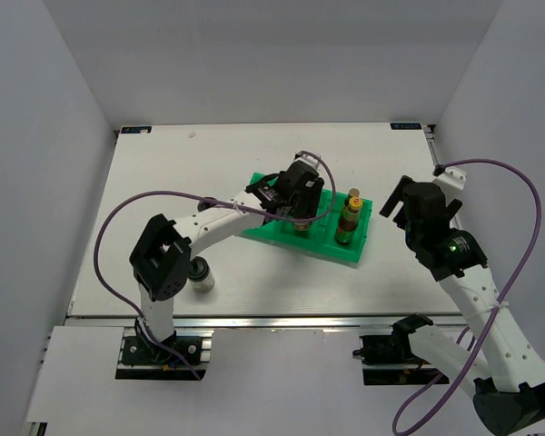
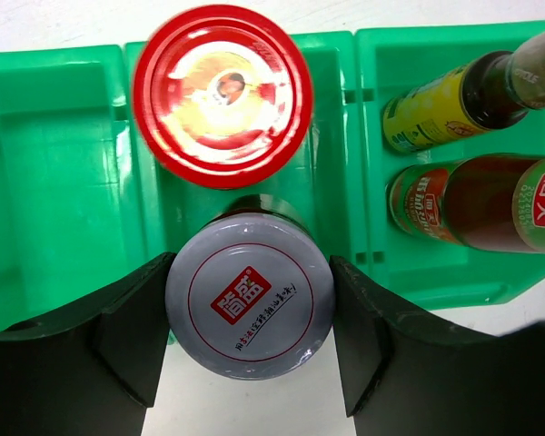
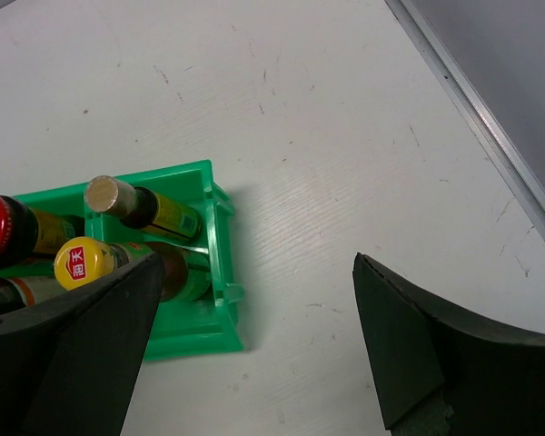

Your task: Organize the condiment bottles

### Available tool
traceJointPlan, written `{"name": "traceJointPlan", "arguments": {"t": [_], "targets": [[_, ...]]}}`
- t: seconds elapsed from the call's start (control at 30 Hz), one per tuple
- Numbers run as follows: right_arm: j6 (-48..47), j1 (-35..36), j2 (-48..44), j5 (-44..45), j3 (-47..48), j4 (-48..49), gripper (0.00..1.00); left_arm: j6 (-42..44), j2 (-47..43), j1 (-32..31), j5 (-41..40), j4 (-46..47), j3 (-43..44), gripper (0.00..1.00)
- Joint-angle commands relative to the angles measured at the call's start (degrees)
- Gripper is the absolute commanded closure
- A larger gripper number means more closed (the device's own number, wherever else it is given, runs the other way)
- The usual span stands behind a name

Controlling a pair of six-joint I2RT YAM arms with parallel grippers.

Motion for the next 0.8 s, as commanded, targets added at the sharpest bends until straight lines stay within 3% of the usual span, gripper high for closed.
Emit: {"name": "traceJointPlan", "arguments": {"t": [0.0, 0.1, 0.23, 0.37, 0.53, 0.7, 0.77], "targets": [[0.22, -0.36, -0.63, 1.57, -0.85, 1.58, 0.11, -0.02, -1.21, -1.63, -3.56, 6.15, 1.74, 0.84], [0.13, -0.44, -0.89, 1.57, -0.94, 1.76, 0.11, -0.37, 0.2, -2.07, -7.16, 5.97, 1.65, 0.84], [0.05, -0.44, -0.98, 1.4, -1.2, 1.94, 0.11, -0.45, 1.78, -2.08, -6.29, 5.62, 1.74, 0.8], [-0.04, -0.44, -0.63, 1.31, -1.29, 2.11, 0.11, -1.25, 2.67, -2.17, -5.94, 5.27, 1.04, 0.61], [-0.39, -0.44, -0.63, 0.78, -1.38, 2.29, 0.11, -1.51, 3.72, -2.17, -5.51, 5.09, 1.81, 0.56], [-0.57, -0.44, -0.81, 0.52, -1.47, 2.38, 0.11, -1.95, 5.48, -2.17, -5.06, 2.11, 4.37, 0.35], [-0.66, -0.53, -0.9, 0.52, -1.47, 2.38, 0.11, -1.95, 5.13, -2.16, -5.32, 1.58, 4.29, 0.32]]}}
